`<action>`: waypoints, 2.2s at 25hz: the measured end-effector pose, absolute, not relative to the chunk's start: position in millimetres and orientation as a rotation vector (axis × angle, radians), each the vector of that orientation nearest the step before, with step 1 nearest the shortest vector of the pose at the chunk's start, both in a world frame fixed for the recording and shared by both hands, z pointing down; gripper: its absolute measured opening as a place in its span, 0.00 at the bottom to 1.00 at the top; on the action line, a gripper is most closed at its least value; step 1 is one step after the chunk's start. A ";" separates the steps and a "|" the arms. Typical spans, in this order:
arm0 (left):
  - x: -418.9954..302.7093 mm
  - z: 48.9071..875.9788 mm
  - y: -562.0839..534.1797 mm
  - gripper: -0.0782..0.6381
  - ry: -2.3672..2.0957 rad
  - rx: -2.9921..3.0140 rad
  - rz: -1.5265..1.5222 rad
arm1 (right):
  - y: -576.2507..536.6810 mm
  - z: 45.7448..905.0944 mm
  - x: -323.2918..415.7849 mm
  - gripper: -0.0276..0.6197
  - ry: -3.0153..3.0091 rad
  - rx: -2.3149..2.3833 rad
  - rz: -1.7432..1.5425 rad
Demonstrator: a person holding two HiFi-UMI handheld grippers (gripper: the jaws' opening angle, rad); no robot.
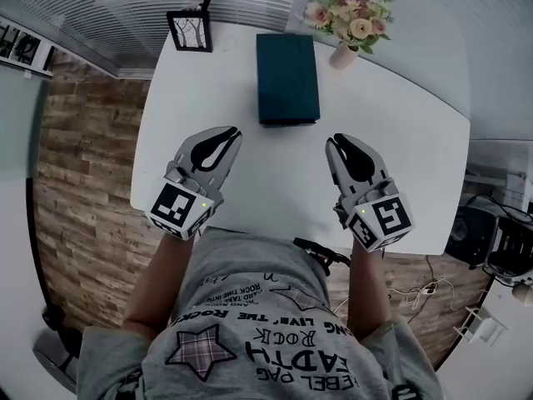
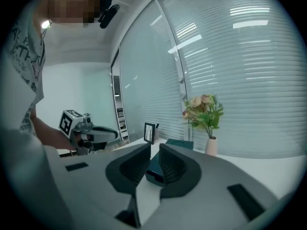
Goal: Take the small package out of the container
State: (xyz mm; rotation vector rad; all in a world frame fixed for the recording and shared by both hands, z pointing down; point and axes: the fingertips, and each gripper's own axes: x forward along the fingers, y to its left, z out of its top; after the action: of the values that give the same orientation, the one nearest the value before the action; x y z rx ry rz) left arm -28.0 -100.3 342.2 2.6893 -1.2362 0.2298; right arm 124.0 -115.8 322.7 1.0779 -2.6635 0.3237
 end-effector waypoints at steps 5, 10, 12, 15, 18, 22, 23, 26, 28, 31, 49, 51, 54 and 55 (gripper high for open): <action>-16.0 362.7 -108.8 0.12 -1.151 2.682 0.299 | -116.9 335.7 118.8 0.07 -2.611 1.081 0.356; -4.2 382.4 -121.7 0.12 -1.078 2.707 0.375 | -122.3 349.1 114.9 0.07 -2.546 1.083 0.333; -0.6 393.2 -125.1 0.12 -1.055 2.699 0.407 | -124.7 359.6 117.0 0.07 -2.515 1.085 0.332; 3.3 407.3 -130.6 0.13 -1.049 2.671 0.411 | -130.8 370.3 122.8 0.07 -2.492 1.126 0.339; 6.9 423.1 -135.9 0.13 -1.041 2.636 0.423 | -137.5 380.1 125.2 0.07 -2.483 1.148 0.377; 14.5 450.6 -131.7 0.17 -0.982 2.615 0.501 | -143.8 412.5 123.2 0.11 -2.424 1.092 0.412; 16.1 457.6 -130.6 0.18 -0.971 2.604 0.518 | -145.5 421.2 122.1 0.21 -2.410 1.078 0.427; 19.1 476.5 -130.9 0.21 -0.955 2.577 0.581 | -151.1 443.1 120.1 0.26 -2.371 1.059 0.459; 19.7 487.7 -132.6 0.21 -0.956 2.558 0.613 | -153.9 457.2 119.1 0.26 -2.338 1.044 0.459; 19.4 499.2 -136.8 0.21 -0.966 2.533 0.637 | -158.9 478.9 120.6 0.26 -2.284 1.033 0.464; 26.0 520.6 -136.9 0.21 -1.029 2.427 0.684 | -163.9 513.5 116.9 0.26 -2.199 1.001 0.465; 26.1 520.6 -136.6 0.21 -1.034 2.421 0.685 | -162.9 514.5 117.6 0.26 -2.186 1.009 0.462; 24.2 521.0 -136.6 0.21 -1.040 2.413 0.686 | -164.3 514.7 121.1 0.20 -2.180 1.030 0.480; 23.3 521.1 -136.4 0.21 -1.039 2.409 0.685 | -164.4 514.7 121.9 0.18 -2.178 1.029 0.480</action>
State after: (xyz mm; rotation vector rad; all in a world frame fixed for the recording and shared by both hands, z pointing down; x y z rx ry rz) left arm 23.3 -136.4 521.1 2.4091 -1.0390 0.6848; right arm 121.9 -164.4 514.7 1.0292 -2.1782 0.4796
